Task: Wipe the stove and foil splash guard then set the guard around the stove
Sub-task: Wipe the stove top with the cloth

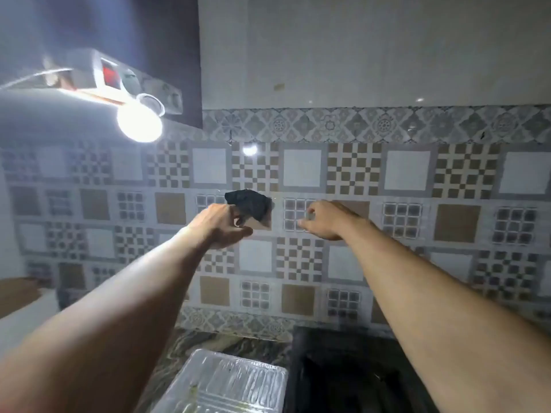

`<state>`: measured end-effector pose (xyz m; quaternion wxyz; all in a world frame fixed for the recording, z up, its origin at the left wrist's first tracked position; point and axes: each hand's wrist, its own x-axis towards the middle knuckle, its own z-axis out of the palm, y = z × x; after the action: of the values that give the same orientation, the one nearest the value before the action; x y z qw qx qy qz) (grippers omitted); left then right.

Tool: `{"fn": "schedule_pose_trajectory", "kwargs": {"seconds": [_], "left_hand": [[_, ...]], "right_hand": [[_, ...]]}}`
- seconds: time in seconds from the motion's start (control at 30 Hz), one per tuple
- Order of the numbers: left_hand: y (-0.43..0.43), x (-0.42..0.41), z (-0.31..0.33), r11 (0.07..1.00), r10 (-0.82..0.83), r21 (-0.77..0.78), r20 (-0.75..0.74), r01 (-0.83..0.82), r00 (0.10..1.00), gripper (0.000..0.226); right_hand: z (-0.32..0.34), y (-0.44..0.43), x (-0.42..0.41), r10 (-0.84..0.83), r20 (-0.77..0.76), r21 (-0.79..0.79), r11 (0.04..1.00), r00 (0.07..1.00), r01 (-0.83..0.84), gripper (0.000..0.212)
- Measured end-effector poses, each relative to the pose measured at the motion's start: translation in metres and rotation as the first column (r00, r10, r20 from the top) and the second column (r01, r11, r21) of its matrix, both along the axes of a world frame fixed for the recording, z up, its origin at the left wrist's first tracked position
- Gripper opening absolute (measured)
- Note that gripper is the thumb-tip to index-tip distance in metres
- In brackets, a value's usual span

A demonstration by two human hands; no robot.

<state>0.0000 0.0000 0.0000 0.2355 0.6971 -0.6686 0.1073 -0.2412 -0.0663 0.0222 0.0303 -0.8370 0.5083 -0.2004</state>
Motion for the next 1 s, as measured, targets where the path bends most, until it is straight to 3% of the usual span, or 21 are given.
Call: {"fn": "schedule_pose_trajectory", "kwargs": {"seconds": [0.23,0.37,0.57,0.77,0.87,1.0], "left_hand": [[-0.063,0.054,0.007,1.000,-0.020,0.001,-0.073,0.020,0.997,0.054],[-0.107,0.076,0.004,1.000,-0.001,-0.026,-0.149,-0.003,0.989,0.054],[-0.163,0.095,-0.007,0.994,-0.025,-0.106,-0.215,0.002,0.976,0.059],[-0.191,0.101,-0.018,0.960,0.023,-0.265,-0.249,-0.091,0.968,0.030],[-0.191,0.102,-0.016,0.952,-0.018,-0.296,-0.304,-0.077,0.953,0.014],[-0.183,0.101,-0.005,0.965,-0.106,-0.262,-0.485,-0.029,0.868,0.016]], "right_hand": [[-0.006,-0.068,0.088,0.027,0.102,0.053,0.998,0.994,-0.033,0.068],[-0.014,-0.113,0.132,0.037,0.163,0.012,0.999,0.986,-0.040,0.053],[-0.029,-0.164,0.175,0.016,0.173,-0.124,0.992,0.985,0.006,0.052],[-0.038,-0.188,0.191,0.080,0.290,-0.306,0.952,0.954,0.013,0.029],[-0.033,-0.189,0.191,0.097,0.449,-0.242,0.970,0.888,0.016,0.012],[-0.019,-0.178,0.179,0.119,0.536,-0.144,0.988,0.836,-0.048,0.004]]}}
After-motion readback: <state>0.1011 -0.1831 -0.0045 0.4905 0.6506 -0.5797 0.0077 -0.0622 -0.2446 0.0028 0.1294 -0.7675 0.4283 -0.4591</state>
